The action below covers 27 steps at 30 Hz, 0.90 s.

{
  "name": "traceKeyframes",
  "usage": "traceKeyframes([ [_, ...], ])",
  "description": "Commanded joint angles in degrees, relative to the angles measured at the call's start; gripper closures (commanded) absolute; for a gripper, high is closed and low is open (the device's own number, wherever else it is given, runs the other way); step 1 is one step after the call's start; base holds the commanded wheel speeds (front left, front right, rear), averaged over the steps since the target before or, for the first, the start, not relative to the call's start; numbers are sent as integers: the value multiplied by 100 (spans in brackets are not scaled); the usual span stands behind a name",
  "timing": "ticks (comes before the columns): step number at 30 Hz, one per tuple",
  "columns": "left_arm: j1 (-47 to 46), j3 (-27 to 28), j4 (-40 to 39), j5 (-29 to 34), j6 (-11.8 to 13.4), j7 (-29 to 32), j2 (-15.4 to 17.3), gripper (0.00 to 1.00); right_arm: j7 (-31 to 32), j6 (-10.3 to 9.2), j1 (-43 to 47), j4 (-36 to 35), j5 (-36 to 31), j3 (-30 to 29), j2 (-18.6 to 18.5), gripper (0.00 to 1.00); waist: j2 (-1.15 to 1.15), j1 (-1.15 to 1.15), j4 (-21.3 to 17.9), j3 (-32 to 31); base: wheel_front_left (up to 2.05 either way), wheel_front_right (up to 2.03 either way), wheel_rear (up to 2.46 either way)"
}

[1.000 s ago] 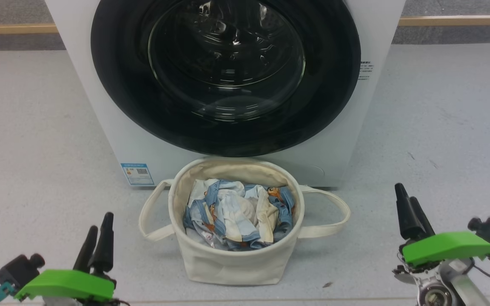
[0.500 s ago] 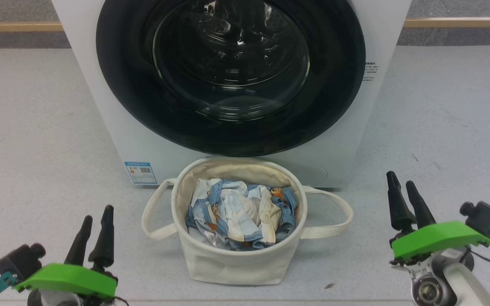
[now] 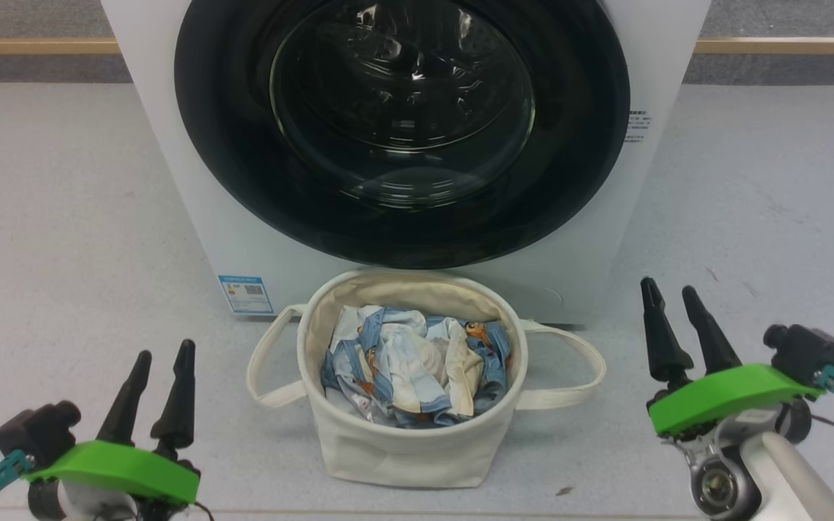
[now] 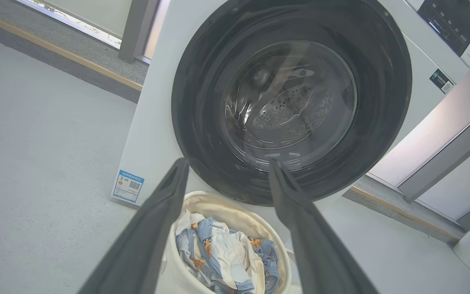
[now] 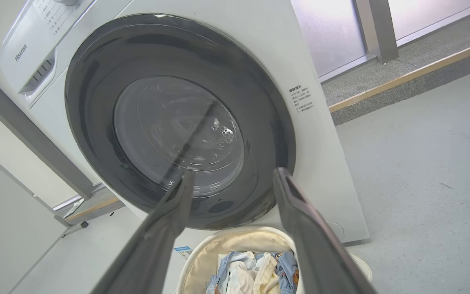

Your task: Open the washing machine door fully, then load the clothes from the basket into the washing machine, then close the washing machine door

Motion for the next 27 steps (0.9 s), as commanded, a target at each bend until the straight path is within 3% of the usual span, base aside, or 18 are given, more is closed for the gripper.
traceKeyframes([
  [1,-375,167,-150,133,-35,-79,190,0,-78,1,-329,-167,-150,54,-17,0,0,0,4,0,0,0,0],
  [27,-693,180,131,1876,-128,-514,439,0,-197,1,-716,-7,-1996,240,71,0,0,0,146,-43,0,0,0],
])
